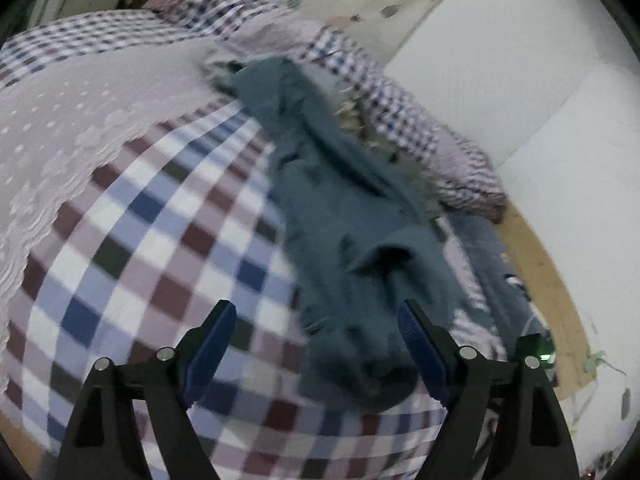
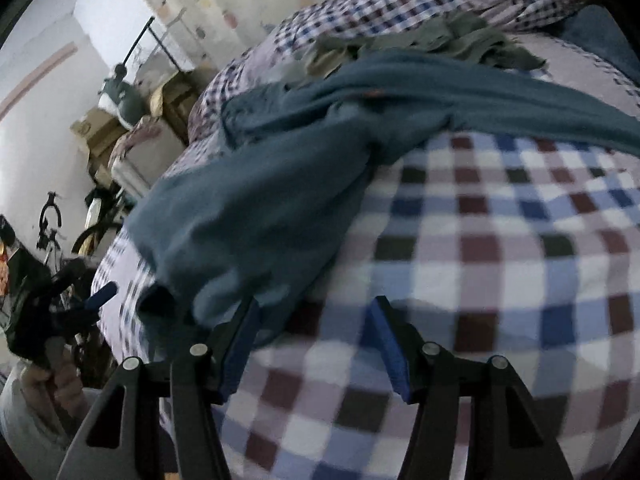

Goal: Fold clothes

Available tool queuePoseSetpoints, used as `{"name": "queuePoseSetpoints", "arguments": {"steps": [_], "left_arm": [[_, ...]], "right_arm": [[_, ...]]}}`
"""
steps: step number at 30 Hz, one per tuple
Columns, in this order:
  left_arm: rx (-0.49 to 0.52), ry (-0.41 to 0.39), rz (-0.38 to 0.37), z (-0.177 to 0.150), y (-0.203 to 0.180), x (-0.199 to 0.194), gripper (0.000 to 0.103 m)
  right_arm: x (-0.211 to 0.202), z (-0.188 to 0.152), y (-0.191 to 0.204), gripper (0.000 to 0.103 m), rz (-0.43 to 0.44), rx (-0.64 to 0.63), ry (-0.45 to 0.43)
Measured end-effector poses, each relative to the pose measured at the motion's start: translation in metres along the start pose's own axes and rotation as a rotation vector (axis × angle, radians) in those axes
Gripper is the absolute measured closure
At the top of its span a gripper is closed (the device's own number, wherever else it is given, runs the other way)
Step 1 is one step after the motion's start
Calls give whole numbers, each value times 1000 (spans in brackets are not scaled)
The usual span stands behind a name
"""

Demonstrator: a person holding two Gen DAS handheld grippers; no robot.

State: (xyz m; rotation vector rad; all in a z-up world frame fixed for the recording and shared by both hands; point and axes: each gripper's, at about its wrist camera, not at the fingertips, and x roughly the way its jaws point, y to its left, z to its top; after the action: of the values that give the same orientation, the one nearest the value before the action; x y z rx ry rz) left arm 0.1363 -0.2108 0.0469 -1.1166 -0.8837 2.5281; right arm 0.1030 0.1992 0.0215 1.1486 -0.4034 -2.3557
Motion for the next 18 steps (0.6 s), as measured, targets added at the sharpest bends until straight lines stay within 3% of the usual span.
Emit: {"name": "queuePoseSetpoints", "arguments": {"steps": [6,12,13,14,16,18], "left_arm": [[68,120,45,-18,-1,23,17],[184,153,90,-31,-19,35,20],[191,153,92,-32,-20,35,30],[203,155,95,-33,-22,35,49],[252,174,117,-37,-31,43,75],[326,192,161,-42,-40,55,75]], "right_arm": [[1,-13,11,41,1,11,2],[-1,-21,17,41,-7,19,-3],[-1,-21,18,41,-7,19,-4],[-2,-22,19,41,-8,20,-5],[-3,-23,20,41,-11,19,-6],[-3,-23,20,41,-15,16,-7]]}}
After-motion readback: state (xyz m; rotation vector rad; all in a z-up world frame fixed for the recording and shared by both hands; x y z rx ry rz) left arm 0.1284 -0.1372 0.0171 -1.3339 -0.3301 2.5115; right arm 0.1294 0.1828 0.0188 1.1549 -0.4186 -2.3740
